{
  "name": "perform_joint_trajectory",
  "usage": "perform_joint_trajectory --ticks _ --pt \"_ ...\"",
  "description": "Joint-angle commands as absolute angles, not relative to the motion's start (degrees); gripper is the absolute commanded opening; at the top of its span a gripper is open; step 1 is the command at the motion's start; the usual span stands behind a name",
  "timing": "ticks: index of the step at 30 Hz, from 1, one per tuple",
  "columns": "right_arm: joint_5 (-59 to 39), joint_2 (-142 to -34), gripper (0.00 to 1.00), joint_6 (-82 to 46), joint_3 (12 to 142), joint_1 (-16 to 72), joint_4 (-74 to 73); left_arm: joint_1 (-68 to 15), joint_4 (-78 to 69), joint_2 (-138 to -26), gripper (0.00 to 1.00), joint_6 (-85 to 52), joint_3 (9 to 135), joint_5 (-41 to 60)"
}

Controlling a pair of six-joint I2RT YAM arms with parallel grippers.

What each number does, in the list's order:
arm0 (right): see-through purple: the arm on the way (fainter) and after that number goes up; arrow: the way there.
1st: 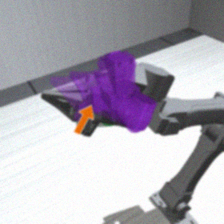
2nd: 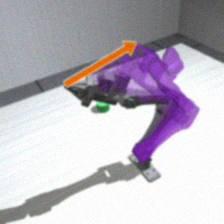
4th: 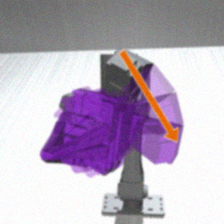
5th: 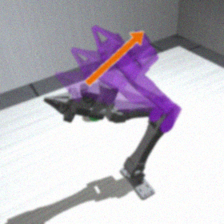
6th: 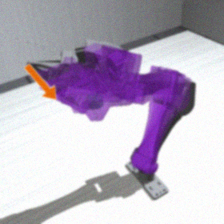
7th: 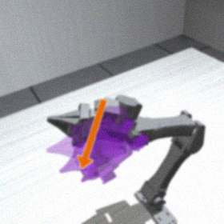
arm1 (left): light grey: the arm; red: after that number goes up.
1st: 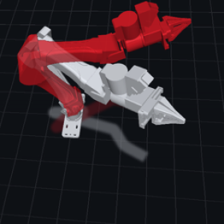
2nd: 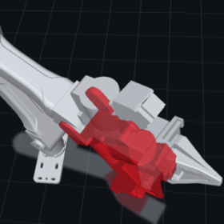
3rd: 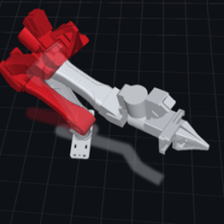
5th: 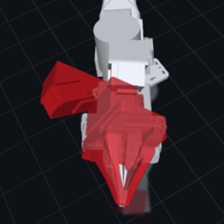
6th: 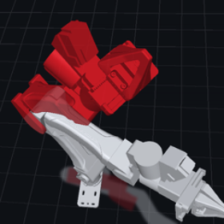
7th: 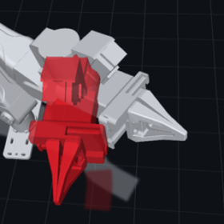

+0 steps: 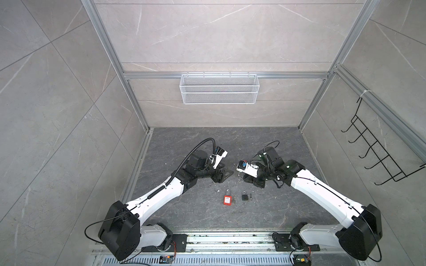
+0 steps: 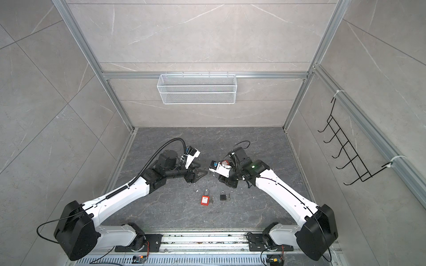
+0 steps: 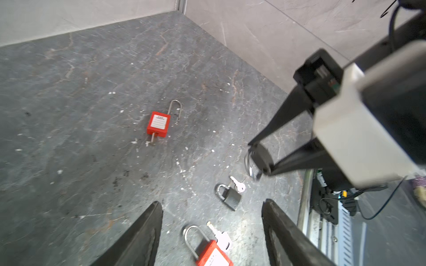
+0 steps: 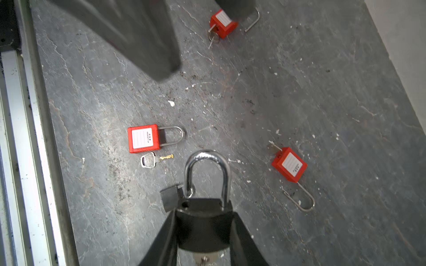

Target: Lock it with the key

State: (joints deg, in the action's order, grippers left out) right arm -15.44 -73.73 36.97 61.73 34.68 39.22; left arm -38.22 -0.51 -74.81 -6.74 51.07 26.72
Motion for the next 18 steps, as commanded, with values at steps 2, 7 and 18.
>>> perform_joint_trajectory --ticks 2,7,18 --pt "-12.2 -71.5 0.24 33.6 59.5 38.1 32.5 -38.9 -4.5 -74.5 0.69 -10.2 51.7 28.1" --pt "-8.2 -71.5 0.24 33.1 58.7 41.1 29.6 -39.7 -4.4 -74.6 0.66 -10.9 51.1 28.2" --pt "-5.5 -70.0 0.24 33.3 57.5 42.7 25.3 -40.3 -4.4 -75.0 0.54 -11.3 50.0 27.8"
